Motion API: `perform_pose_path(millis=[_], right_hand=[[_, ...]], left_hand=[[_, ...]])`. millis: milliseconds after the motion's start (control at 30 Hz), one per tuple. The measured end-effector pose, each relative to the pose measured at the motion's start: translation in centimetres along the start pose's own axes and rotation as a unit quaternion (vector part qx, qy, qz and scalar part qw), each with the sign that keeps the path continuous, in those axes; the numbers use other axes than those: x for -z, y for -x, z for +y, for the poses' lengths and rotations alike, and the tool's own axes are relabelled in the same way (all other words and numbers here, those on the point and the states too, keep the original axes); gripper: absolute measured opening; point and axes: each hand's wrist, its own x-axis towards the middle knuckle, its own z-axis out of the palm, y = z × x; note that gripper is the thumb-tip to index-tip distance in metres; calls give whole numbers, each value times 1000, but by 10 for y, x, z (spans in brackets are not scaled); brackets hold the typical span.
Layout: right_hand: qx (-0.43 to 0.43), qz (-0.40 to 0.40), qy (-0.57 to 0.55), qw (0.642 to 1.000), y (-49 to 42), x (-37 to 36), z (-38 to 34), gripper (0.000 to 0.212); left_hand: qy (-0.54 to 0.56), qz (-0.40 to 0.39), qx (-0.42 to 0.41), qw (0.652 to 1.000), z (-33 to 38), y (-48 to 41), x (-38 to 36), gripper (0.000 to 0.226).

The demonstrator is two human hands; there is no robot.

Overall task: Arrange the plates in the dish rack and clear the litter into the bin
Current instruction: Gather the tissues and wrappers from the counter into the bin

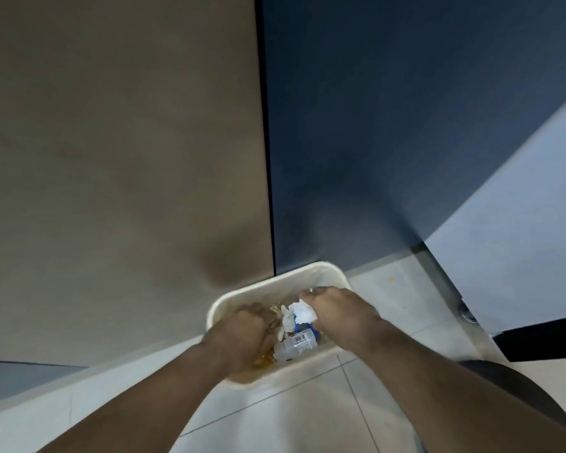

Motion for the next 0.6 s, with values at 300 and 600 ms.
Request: perform_pose_path(millis=[300,600], right_hand=[[35,39,0,999,42,65,-20,33],[51,125,-88,987,180,250,-83,28]], left_hand=[[113,145,-31,982,16,84,98,44],[141,230,-72,960,71,204,273,38]])
